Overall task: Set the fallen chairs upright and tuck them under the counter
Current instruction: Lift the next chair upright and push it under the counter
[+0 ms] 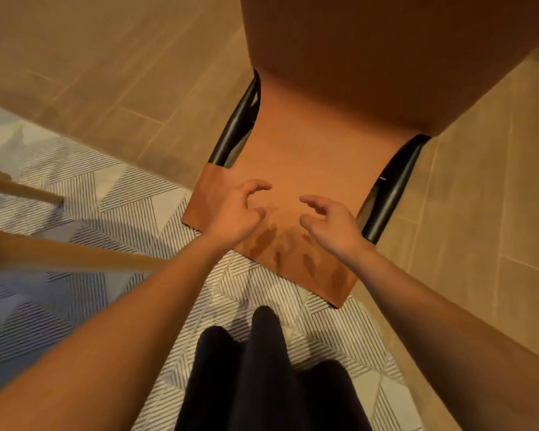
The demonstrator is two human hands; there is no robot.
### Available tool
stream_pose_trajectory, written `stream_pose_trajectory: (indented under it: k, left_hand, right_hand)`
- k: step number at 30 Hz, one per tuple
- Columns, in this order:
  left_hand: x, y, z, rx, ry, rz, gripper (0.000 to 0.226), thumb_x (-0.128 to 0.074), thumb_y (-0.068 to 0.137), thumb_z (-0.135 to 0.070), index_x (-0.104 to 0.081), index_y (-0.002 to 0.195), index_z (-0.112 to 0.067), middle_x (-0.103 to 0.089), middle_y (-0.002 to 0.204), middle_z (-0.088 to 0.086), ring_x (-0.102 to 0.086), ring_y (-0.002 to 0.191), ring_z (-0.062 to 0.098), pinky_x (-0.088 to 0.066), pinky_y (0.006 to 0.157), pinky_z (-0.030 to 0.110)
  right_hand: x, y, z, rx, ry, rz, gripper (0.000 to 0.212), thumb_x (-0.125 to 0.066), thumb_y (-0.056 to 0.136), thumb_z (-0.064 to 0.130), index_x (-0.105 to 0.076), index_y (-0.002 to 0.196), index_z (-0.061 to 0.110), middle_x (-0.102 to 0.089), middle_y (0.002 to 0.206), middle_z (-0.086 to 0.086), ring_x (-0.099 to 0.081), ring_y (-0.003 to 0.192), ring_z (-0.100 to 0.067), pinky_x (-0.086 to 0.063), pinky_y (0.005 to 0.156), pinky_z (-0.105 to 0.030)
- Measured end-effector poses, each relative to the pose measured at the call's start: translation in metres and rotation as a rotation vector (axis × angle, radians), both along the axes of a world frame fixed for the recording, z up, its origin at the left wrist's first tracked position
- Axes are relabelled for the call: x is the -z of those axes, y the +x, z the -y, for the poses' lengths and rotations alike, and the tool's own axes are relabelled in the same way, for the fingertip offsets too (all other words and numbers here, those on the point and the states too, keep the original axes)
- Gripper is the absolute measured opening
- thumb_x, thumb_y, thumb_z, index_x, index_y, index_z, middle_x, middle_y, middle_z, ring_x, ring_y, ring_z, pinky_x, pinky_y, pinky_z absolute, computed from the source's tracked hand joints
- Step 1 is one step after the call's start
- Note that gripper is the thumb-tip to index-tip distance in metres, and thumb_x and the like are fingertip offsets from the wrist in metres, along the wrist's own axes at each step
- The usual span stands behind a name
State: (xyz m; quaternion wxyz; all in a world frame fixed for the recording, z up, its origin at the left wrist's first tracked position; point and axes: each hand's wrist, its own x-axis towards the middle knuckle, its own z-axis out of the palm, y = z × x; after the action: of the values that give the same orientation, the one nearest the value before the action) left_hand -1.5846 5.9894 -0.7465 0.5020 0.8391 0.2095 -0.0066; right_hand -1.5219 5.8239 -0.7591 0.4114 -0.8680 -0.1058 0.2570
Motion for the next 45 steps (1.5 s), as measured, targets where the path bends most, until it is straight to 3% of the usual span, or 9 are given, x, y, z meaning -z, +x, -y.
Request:
stream_pose_trajectory:
  k: [4,9,11,14,18,27,35,40,45]
  left_hand:
    - [0.049,0.007,-0.007,0.138,0.149,0.009,0.047,-0.055,0.086,0.007,-0.055,0.129,-0.010,-0.054,0.133,0.003,-0.046,0.122,0.012,-0.022,0.075,-0.010]
    - [0.084,0.010,-0.015,0.316,0.317,-0.038,0.047,-0.056,0.088,-0.005,-0.050,0.135,-0.013,-0.050,0.139,0.005,-0.044,0.129,0.019,-0.030,0.102,0.019]
    - [0.096,0.007,-0.017,0.379,0.387,-0.070,0.051,-0.057,0.087,-0.007,-0.047,0.137,-0.012,-0.047,0.142,0.007,-0.041,0.132,0.021,-0.026,0.104,0.020]
    - [0.113,0.003,-0.021,0.452,0.482,-0.133,0.062,-0.059,0.086,-0.013,-0.037,0.144,-0.013,-0.037,0.151,0.008,-0.032,0.138,0.021,-0.016,0.109,0.019]
    - [0.134,-0.001,-0.025,0.540,0.588,-0.228,0.079,-0.060,0.085,-0.022,-0.018,0.151,-0.019,-0.014,0.160,0.003,-0.012,0.146,0.018,-0.010,0.114,0.029]
    - [0.174,-0.010,-0.026,0.667,0.819,-0.337,0.082,-0.052,0.093,-0.034,0.006,0.152,-0.027,0.014,0.161,-0.001,0.013,0.147,0.020,-0.003,0.118,0.048]
    - [0.182,-0.015,-0.031,0.769,0.922,-0.346,0.103,-0.060,0.084,-0.042,0.017,0.151,-0.021,0.027,0.157,0.005,0.022,0.144,0.025,-0.001,0.117,0.056]
    - [0.184,-0.017,-0.033,0.791,1.072,-0.270,0.088,-0.050,0.092,-0.037,0.011,0.151,-0.017,0.016,0.159,0.012,0.017,0.146,0.029,-0.004,0.115,0.059]
    - [0.178,-0.016,-0.044,0.763,1.066,-0.363,0.090,-0.048,0.096,-0.023,0.027,0.144,-0.035,0.032,0.155,0.003,0.020,0.142,0.041,-0.010,0.109,0.067]
  right_hand:
    - [0.053,0.005,-0.006,-0.117,-0.072,0.088,0.050,-0.060,0.085,0.020,-0.055,0.135,0.025,-0.057,0.137,0.000,-0.055,0.119,-0.019,-0.035,0.086,-0.017]
    - [0.095,0.008,-0.018,-0.235,-0.103,0.147,0.051,-0.060,0.087,0.020,-0.053,0.138,0.020,-0.054,0.140,-0.001,-0.049,0.128,-0.017,-0.035,0.107,-0.024]
    - [0.107,0.005,-0.022,-0.315,-0.170,0.185,0.053,-0.058,0.089,0.023,-0.048,0.141,0.019,-0.050,0.144,-0.003,-0.044,0.132,-0.019,-0.030,0.112,-0.029]
    - [0.119,0.000,-0.026,-0.405,-0.264,0.269,0.056,-0.054,0.092,0.026,-0.040,0.145,0.019,-0.040,0.151,-0.008,-0.032,0.140,-0.022,-0.016,0.114,-0.026]
    - [0.136,-0.008,-0.028,-0.516,-0.422,0.322,0.070,-0.053,0.091,0.033,-0.021,0.152,0.022,-0.019,0.160,-0.008,-0.014,0.147,-0.024,-0.011,0.120,-0.035]
    - [0.157,-0.029,-0.034,-0.624,-0.666,0.386,0.095,-0.055,0.089,0.048,0.007,0.154,0.016,0.020,0.158,-0.019,0.021,0.144,-0.040,0.009,0.116,-0.056]
    - [0.167,-0.035,-0.045,-0.631,-0.774,0.405,0.107,-0.062,0.084,0.046,0.013,0.151,0.011,0.024,0.154,-0.028,0.022,0.141,-0.049,0.012,0.109,-0.066]
    - [0.166,-0.040,-0.055,-0.624,-0.819,0.367,0.101,-0.059,0.087,0.034,0.015,0.150,0.006,0.022,0.153,-0.032,0.020,0.139,-0.053,0.006,0.107,-0.072]
    - [0.162,-0.044,-0.064,-0.616,-0.830,0.284,0.103,-0.063,0.085,0.023,0.014,0.149,0.002,0.020,0.153,-0.033,0.017,0.139,-0.055,-0.001,0.106,-0.074]
